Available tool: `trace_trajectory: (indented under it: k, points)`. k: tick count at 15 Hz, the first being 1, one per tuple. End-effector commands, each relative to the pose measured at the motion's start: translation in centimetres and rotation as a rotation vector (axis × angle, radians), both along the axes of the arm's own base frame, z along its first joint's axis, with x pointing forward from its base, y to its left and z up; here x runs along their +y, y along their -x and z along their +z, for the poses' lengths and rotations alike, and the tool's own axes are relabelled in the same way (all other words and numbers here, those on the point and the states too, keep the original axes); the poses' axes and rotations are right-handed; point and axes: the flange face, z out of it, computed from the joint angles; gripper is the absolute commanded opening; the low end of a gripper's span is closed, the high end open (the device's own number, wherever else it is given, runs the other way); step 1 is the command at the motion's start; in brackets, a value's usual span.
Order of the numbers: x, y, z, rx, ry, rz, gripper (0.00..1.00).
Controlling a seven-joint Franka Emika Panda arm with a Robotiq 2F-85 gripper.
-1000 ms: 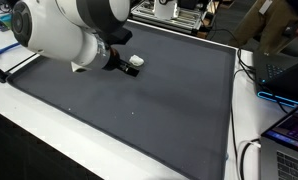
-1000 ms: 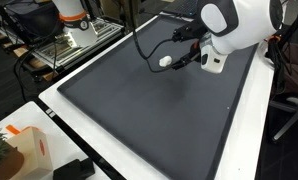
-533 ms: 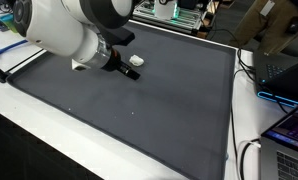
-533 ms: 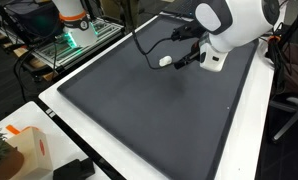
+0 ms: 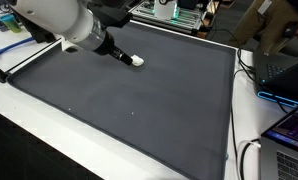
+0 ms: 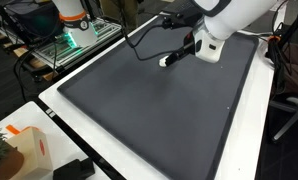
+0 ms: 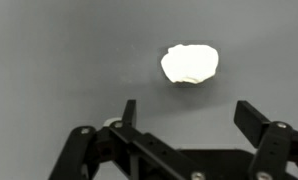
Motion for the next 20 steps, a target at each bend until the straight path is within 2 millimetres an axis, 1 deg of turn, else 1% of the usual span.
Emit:
trace_trajectory:
  k: [1, 4, 8, 10, 11, 12, 14, 16, 18, 19, 20]
  points:
    - [-0.2, 3.6, 2.9, -0.05, 0.025, 0.035, 1.0]
    - [1.3, 4.9, 4.7, -0.172, -0.028, -0.007, 1.0]
    - [2.6, 7.5, 5.8, -0.308, -0.05, -0.134, 1.0]
    - [2.7, 9.2, 6.1, -0.363, -0.047, -0.196, 1.0]
    - [1.6, 10.2, 6.0, -0.388, -0.042, -0.191, 1.0]
    - [2.6, 7.1, 5.7, -0.352, -0.045, -0.147, 1.0]
    - [2.0, 8.7, 5.7, -0.372, -0.037, -0.16, 1.0]
    - [1.7, 9.4, 5.9, -0.376, -0.035, -0.165, 1.0]
    - [1.7, 9.5, 6.0, -0.378, -0.035, -0.166, 1.0]
    - [1.7, 9.9, 6.0, -0.39, -0.018, -0.161, 1.0]
    - [1.8, 10.9, 6.1, -0.41, -0.012, -0.141, 1.0]
